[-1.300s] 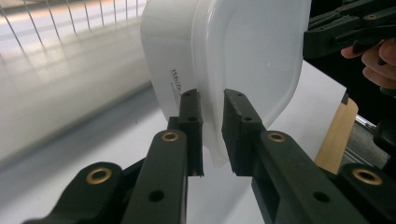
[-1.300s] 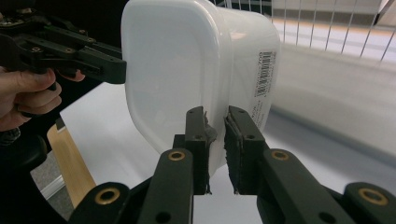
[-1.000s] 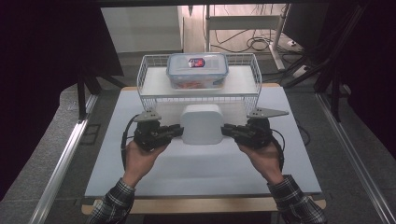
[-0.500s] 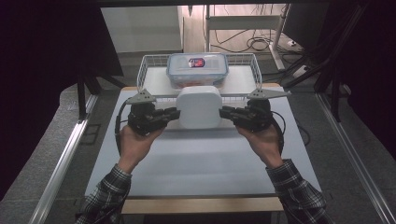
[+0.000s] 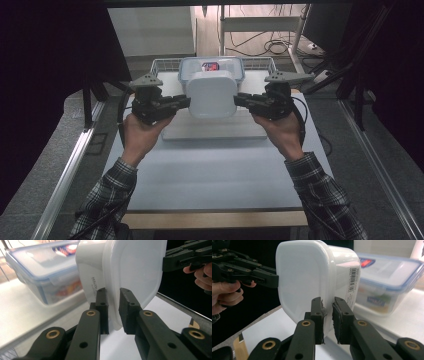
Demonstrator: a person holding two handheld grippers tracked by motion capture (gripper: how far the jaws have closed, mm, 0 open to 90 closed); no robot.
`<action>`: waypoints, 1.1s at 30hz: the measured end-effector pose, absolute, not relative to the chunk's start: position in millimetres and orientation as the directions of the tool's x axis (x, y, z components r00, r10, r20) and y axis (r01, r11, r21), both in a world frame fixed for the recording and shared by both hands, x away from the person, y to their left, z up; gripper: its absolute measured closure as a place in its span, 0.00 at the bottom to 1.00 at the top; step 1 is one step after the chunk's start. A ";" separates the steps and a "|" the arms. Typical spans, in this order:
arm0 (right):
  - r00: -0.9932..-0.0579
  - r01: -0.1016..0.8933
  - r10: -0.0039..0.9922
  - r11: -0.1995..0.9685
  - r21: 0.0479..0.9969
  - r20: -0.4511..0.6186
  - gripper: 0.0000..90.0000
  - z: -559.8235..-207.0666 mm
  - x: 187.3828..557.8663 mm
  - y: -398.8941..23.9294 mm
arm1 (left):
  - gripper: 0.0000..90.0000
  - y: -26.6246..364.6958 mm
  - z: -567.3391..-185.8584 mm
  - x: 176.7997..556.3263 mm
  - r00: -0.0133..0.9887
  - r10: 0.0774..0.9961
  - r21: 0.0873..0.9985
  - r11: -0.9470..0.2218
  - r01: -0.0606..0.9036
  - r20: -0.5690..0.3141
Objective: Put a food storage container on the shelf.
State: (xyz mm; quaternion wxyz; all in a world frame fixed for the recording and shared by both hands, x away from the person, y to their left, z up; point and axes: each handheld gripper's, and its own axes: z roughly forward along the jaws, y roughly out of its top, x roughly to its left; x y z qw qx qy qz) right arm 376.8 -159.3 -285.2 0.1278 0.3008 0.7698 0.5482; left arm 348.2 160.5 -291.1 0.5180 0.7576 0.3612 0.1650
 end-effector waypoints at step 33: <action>-0.727 0.362 0.667 0.170 0.917 0.163 0.85 -246.4 447.3 -149.4 | 0.87 157.6 -251.6 417.9 0.652 0.746 0.898 -0.186 0.400 -0.136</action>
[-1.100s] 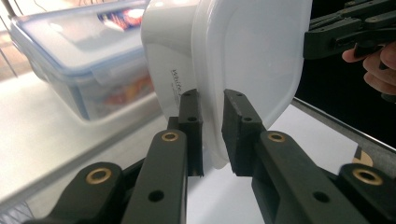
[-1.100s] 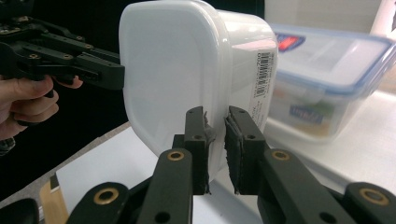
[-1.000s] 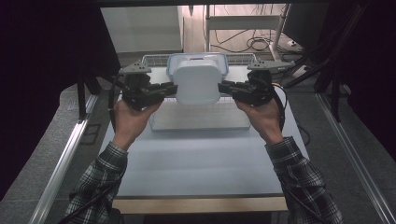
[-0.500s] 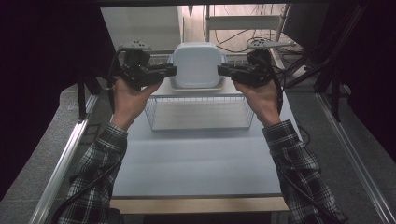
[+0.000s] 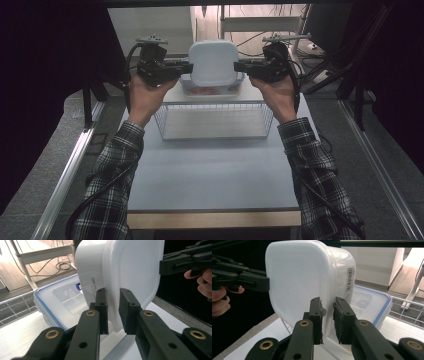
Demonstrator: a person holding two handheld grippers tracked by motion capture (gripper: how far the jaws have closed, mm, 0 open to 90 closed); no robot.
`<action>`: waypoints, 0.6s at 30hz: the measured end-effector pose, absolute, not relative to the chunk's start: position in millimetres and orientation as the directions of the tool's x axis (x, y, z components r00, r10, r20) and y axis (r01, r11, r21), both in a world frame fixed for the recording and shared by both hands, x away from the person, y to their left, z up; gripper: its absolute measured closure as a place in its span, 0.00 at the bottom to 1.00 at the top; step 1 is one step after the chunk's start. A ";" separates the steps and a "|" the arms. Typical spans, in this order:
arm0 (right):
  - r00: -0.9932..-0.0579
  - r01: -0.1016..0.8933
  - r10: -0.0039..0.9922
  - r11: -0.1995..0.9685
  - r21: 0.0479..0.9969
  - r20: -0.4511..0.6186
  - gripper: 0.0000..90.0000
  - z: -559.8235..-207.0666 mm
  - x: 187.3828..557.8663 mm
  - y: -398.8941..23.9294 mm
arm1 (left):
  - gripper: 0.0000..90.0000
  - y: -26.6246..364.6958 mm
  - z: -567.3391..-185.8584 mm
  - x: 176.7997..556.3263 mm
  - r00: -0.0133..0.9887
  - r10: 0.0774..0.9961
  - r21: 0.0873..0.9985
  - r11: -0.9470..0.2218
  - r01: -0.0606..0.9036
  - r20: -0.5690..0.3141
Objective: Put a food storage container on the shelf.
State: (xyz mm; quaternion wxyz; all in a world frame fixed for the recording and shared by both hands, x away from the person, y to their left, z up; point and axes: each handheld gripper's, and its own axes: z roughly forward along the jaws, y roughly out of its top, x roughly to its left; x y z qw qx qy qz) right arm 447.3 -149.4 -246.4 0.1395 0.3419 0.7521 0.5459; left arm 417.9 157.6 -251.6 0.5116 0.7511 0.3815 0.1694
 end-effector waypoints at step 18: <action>-0.718 0.365 0.673 0.149 0.919 0.176 0.71 -247.5 459.5 -144.5 | 0.63 147.0 -256.6 429.4 0.620 0.779 0.913 -0.177 0.368 -0.099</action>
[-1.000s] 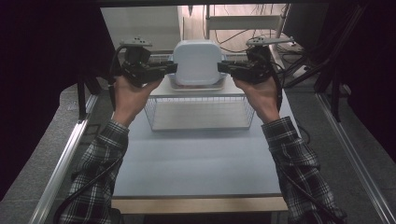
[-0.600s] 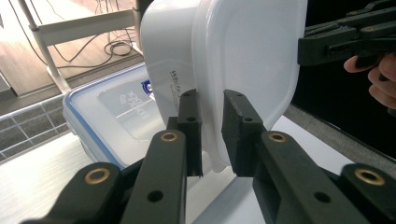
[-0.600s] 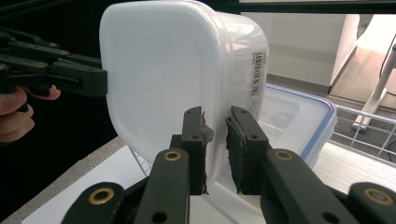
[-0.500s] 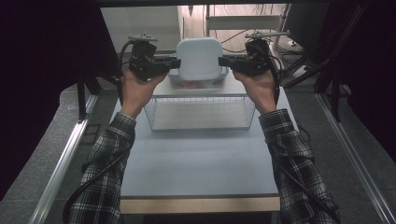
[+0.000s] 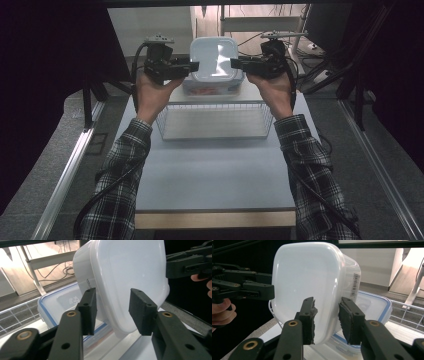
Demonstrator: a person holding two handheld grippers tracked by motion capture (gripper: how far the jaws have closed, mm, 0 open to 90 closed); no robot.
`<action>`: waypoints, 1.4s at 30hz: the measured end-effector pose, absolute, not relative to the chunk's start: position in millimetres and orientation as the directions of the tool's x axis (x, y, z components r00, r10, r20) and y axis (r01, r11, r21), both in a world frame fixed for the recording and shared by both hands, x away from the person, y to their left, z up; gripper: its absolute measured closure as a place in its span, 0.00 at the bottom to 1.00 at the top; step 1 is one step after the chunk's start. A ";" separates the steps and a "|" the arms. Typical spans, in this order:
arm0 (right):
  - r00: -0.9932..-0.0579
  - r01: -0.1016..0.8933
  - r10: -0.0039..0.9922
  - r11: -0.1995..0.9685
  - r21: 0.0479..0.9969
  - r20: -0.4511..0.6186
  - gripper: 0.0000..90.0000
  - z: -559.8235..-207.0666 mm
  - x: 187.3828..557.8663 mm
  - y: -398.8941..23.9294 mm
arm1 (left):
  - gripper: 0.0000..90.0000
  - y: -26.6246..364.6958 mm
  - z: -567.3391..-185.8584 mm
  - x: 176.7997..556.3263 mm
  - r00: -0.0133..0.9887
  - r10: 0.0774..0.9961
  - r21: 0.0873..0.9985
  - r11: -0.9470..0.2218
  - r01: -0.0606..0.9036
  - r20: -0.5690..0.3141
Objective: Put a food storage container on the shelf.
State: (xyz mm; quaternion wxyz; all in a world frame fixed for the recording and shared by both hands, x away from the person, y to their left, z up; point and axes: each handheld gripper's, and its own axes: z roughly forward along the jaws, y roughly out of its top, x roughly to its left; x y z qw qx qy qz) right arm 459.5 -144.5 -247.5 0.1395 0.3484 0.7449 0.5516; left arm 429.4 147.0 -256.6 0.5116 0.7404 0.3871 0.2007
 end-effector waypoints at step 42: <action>-0.642 0.337 0.758 0.148 0.930 0.112 0.58 -255.9 479.9 -134.7 | 0.50 150.2 -272.3 444.6 0.615 0.772 0.914 -0.121 0.388 -0.159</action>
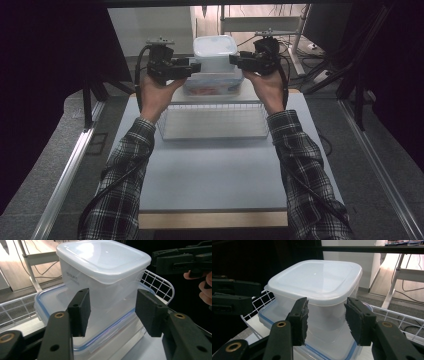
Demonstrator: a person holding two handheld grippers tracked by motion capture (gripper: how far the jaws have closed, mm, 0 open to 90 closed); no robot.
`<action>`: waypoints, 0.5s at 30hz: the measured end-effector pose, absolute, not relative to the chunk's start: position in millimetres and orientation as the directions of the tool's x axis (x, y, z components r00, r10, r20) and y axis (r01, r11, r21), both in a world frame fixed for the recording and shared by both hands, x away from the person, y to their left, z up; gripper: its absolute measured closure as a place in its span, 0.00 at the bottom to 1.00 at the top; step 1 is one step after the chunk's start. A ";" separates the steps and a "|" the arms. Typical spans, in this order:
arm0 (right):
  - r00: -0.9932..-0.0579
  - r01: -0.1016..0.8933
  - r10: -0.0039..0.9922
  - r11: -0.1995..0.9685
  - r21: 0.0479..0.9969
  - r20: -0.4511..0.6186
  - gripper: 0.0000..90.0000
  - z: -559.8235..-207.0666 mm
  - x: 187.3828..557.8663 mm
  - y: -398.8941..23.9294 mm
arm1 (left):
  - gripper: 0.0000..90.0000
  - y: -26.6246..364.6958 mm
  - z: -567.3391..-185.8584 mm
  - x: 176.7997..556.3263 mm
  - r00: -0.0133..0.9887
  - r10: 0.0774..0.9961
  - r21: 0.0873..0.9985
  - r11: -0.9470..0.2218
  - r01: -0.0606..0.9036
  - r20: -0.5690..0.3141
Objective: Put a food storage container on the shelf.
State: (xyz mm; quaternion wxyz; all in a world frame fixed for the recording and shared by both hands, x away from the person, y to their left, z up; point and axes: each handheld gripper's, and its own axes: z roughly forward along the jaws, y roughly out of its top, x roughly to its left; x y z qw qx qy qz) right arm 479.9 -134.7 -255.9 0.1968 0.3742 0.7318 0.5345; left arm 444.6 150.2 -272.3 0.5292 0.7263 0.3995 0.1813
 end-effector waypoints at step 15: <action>-0.705 0.303 0.702 0.179 0.936 0.094 0.38 -270.8 459.8 -150.3 | 0.22 148.5 -287.3 430.0 0.665 0.743 0.934 -0.179 0.309 -0.077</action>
